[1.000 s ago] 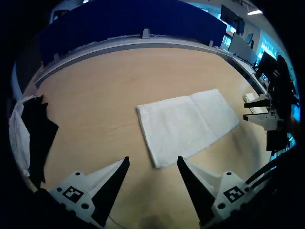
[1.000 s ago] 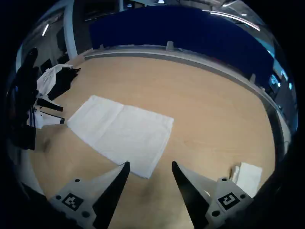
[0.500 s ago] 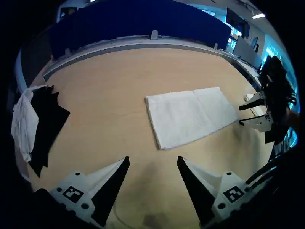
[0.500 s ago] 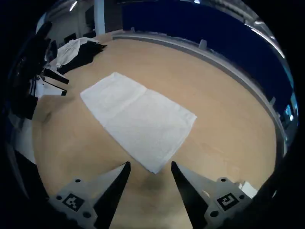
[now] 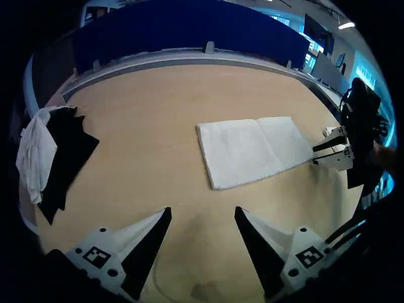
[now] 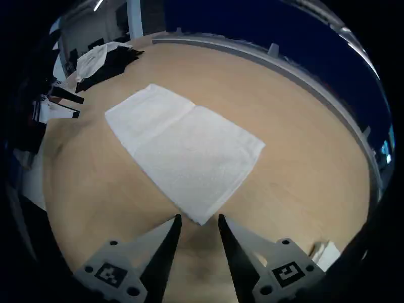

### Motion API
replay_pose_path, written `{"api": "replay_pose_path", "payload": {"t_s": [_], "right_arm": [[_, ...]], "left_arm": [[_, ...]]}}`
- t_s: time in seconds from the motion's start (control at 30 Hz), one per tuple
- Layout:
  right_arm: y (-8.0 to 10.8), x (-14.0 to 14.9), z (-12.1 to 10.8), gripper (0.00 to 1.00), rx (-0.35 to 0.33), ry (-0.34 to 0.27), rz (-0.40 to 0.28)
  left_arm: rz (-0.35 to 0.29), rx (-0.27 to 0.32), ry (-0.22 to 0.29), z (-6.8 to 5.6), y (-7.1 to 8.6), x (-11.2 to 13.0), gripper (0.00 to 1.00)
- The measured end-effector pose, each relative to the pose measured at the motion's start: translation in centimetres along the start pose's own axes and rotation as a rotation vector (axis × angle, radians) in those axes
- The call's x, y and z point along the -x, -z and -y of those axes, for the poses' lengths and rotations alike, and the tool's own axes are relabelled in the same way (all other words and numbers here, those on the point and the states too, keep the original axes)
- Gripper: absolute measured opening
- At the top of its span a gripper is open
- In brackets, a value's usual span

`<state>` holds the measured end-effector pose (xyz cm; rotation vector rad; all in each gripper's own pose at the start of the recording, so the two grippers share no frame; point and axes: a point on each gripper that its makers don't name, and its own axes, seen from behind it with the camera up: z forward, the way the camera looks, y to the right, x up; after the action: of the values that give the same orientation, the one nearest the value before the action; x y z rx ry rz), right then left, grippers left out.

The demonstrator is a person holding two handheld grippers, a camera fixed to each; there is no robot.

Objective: Fold towel

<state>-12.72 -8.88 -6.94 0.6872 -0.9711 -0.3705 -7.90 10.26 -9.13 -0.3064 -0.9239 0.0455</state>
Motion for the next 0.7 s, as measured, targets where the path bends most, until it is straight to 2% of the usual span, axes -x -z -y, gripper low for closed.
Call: {"api": "replay_pose_path", "payload": {"t_s": [0.37,0.57,0.7], "right_arm": [[-0.5,0.3,-0.1,0.25,-0.024,-0.012,0.013],[-0.6,0.0,-0.4,0.05,-0.01,-0.006,0.009],[-0.5,-0.4,-0.4,0.03,0.0,-0.001,0.0]], "left_arm": [[0.0,-0.006,0.01,0.1,0.8,0.5,0.93],[0.004,-0.005,0.025,0.0,1.1,0.9,0.93],[0.006,-0.005,0.027,0.1,1.1,1.1,0.93]]}}
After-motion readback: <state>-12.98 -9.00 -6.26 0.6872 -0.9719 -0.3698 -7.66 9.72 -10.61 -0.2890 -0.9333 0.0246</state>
